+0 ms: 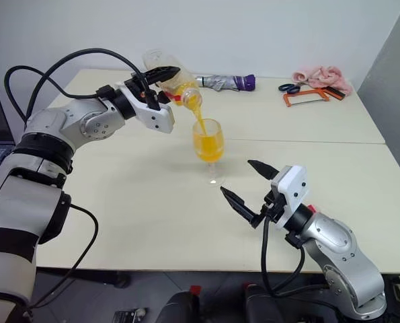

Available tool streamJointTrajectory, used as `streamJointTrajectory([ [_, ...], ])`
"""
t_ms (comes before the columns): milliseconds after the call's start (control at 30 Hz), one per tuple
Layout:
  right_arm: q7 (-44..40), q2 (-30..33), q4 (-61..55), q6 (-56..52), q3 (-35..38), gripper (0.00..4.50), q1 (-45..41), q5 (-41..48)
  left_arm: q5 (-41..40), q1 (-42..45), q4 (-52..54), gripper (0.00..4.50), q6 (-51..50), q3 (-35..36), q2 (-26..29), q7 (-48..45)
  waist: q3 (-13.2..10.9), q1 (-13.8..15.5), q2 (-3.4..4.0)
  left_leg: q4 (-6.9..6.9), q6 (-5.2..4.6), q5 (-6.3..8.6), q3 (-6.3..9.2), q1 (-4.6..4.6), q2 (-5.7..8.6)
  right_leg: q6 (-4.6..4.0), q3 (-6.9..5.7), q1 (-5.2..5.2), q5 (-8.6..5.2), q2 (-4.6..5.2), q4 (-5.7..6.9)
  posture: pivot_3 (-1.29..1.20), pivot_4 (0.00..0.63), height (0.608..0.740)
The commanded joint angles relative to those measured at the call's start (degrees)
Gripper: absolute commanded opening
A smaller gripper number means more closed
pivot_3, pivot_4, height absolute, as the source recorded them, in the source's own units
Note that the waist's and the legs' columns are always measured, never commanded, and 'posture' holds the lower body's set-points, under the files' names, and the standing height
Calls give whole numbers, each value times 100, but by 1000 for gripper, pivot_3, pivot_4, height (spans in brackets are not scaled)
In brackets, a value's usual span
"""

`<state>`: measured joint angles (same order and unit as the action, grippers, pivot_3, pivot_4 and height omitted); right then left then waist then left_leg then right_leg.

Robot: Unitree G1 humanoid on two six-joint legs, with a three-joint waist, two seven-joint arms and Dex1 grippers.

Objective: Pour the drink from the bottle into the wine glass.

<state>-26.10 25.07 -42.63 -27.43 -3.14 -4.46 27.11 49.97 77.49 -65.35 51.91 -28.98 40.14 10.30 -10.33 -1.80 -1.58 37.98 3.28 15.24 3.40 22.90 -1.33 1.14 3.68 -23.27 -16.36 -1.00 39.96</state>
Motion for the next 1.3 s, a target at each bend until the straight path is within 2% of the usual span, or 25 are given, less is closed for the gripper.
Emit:
streamJointTrajectory([
  [33, 51, -35, -188, 141, 3, 4500, -12, -70, -39, 267, 29, 1734, -10, 36, 50, 163, 0, -1, 0, 0, 0, 0, 0, 0, 0, 0, 0, 0, 0, 0, 0, 0, 150, 740],
  [1000, 64, -172, -213, 125, -70, 4500, 42, -231, -8, 384, -50, 1734, -31, -72, -17, 284, 0, 0, 0, 3, 0, 0, -1, -1, 1, 0, 0, 0, 0, 1, 4, 0, 150, 740],
  [1300, 52, -169, -197, 123, -87, 4500, 14, -265, -301, 321, -89, 1734, -12, 88, -163, 62, 0, 0, 0, 5, 0, 0, -1, -1, 2, -1, 0, 0, 0, 2, 4, 0, 150, 740],
])
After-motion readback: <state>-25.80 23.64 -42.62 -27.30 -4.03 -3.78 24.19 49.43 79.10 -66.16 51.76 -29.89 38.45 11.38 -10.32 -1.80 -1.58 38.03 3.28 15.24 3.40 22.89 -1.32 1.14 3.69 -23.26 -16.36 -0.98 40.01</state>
